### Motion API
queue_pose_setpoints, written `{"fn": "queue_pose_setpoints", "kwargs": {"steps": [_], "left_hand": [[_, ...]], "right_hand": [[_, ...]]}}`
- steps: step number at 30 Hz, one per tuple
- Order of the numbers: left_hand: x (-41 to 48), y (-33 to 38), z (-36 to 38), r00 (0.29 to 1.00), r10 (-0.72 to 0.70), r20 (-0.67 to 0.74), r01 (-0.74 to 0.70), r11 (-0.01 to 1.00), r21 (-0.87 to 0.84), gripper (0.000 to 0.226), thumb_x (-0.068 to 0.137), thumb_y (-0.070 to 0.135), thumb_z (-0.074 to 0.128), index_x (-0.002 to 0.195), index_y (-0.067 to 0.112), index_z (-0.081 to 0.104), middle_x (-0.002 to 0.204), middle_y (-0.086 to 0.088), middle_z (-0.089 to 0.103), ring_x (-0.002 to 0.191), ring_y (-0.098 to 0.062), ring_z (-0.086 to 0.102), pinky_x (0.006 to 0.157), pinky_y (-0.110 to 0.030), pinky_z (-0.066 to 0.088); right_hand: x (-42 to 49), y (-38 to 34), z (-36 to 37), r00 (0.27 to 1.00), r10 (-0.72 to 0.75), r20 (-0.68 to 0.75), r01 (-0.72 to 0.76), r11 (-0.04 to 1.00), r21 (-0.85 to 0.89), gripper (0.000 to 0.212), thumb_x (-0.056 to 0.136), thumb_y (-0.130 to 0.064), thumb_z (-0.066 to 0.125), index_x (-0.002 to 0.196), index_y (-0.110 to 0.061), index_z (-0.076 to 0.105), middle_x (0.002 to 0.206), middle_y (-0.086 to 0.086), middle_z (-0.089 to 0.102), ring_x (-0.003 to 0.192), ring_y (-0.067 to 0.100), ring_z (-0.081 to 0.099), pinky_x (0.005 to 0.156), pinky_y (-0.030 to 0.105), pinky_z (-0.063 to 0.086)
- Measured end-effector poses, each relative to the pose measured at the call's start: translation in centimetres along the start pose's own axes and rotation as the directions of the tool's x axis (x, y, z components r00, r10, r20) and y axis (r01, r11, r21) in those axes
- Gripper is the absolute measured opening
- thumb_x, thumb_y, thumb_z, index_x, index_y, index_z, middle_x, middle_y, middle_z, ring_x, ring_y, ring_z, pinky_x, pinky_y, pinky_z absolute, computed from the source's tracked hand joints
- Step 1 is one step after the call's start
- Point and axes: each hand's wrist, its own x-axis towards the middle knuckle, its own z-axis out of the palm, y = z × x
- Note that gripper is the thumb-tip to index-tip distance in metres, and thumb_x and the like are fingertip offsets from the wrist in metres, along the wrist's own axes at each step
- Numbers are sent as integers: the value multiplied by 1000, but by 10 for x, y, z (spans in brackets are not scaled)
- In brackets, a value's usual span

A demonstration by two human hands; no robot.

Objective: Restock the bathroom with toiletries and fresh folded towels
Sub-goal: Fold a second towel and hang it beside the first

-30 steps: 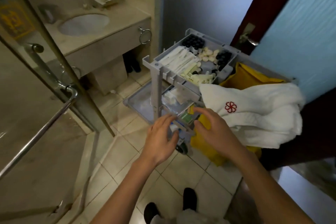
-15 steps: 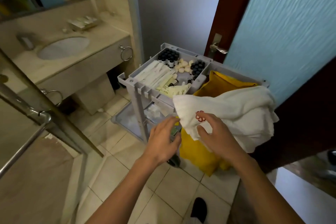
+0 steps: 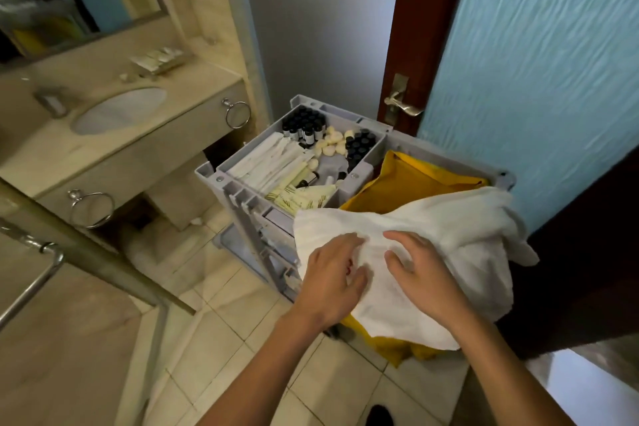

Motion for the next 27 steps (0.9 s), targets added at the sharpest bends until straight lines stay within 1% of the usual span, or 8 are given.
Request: {"fn": "queue_pose_setpoints", "kwargs": {"steps": [4, 8, 12, 15, 19, 21, 23, 27], "left_hand": [[24, 13, 17, 999, -2, 44, 3, 1000, -8, 49, 98, 38, 48, 146, 27, 39, 154, 7, 37, 142, -11, 28, 116, -29, 16], [43, 19, 27, 996, 30, 84, -34, 999, 41, 46, 98, 38, 50, 142, 27, 44, 150, 6, 44, 138, -12, 35, 116, -31, 19], [60, 22, 31, 975, 114, 192, -147, 974, 170, 45, 97, 38, 45, 139, 25, 49, 144, 3, 51, 134, -16, 43, 116, -35, 23], [71, 26, 35, 956, 131, 262, -184, 964, 189, 45, 97, 42, 44, 139, 27, 46, 147, 6, 49, 136, -16, 41, 117, -37, 22], [90, 39, 47, 910, 183, 371, -255, 955, 153, 49, 99, 47, 45, 144, 30, 40, 152, 7, 42, 139, -16, 37, 119, -39, 21], [98, 45, 52, 909, 191, 370, -257, 956, 139, 51, 99, 48, 44, 146, 29, 38, 155, 5, 39, 141, -18, 35, 118, -41, 23], [102, 50, 60, 905, 194, 378, -264, 954, 144, 53, 99, 49, 42, 148, 29, 36, 156, 4, 37, 142, -19, 34, 118, -43, 25], [107, 52, 72, 885, 236, 400, -330, 925, 185, 53, 99, 48, 40, 149, 30, 33, 158, 4, 32, 143, -19, 32, 117, -41, 23]], "right_hand": [[12, 28, -14, 1000, -10, -26, 9, 999, -50, 31, 95, -25, 58, 126, -27, 58, 130, -7, 59, 123, 14, 49, 109, 41, 41], [18, 45, -23, 997, 31, -75, -39, 994, -105, 31, 93, -23, 60, 123, -28, 60, 131, -6, 57, 126, 17, 44, 110, 39, 34], [28, 52, -31, 972, 58, -228, -75, 995, -64, 27, 91, -17, 62, 116, -25, 65, 128, -4, 59, 125, 19, 43, 110, 41, 32], [30, 50, -38, 948, 99, -303, -109, 994, -19, 27, 90, -14, 62, 114, -24, 66, 124, -3, 62, 122, 20, 46, 109, 40, 34], [26, 62, -44, 921, 126, -369, -172, 980, -95, 27, 89, -14, 63, 114, -24, 67, 125, -2, 63, 124, 22, 50, 109, 45, 34], [30, 67, -49, 937, 131, -323, -187, 971, -148, 28, 91, -15, 62, 117, -23, 67, 131, 0, 61, 131, 24, 46, 112, 47, 30], [31, 74, -54, 942, 166, -290, -217, 964, -154, 29, 92, -14, 60, 120, -21, 65, 137, 1, 57, 137, 22, 39, 116, 44, 26], [29, 86, -64, 930, 221, -294, -227, 974, 15, 30, 93, -10, 59, 120, -19, 65, 141, 2, 54, 141, 18, 34, 115, 47, 31]]}}
